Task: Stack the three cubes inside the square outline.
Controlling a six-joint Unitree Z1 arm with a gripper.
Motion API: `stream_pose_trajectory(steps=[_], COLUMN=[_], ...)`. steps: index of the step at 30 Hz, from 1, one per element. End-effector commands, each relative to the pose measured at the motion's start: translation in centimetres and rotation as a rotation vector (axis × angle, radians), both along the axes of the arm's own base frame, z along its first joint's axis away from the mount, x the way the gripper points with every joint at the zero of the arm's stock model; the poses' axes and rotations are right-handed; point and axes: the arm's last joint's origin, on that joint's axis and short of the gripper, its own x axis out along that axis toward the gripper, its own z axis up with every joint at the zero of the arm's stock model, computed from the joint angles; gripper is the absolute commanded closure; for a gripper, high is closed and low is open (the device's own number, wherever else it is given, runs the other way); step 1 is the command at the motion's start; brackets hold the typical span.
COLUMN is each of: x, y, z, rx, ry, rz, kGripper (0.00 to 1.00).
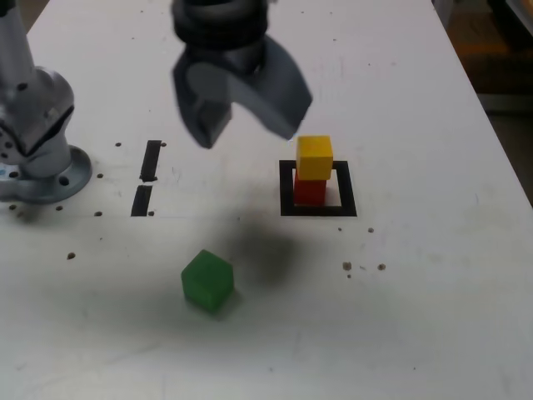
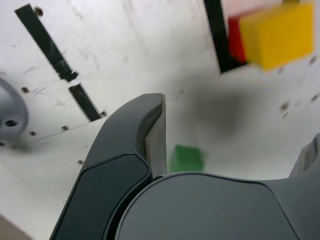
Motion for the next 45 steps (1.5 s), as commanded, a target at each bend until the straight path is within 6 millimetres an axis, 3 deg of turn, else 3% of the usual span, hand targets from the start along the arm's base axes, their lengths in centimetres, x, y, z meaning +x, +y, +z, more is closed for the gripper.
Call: stream_pose_trajectory(steps=[1, 8, 12, 26, 38, 45], x=[-1.0, -3.6, -3.9, -2.1, -1.0, -0.8], y=[-0.7, -3.1, -4.4, -8.6, -10.3, -10.8], z=[-0.3, -2.4, -3.6, -7.8, -10.1, -11.2], rx=[-0.001, 0.006, -0.005, -0.06, -0.1, -0.115], ry=[0.02, 0.099, 0.109, 0.125, 0.165, 0.203], rz=[-0.043, -0.143, -0.177, -0.246, -0.263, -0.259], kGripper=[0.0, 0.01, 0.0, 0.01, 0.05, 0.15])
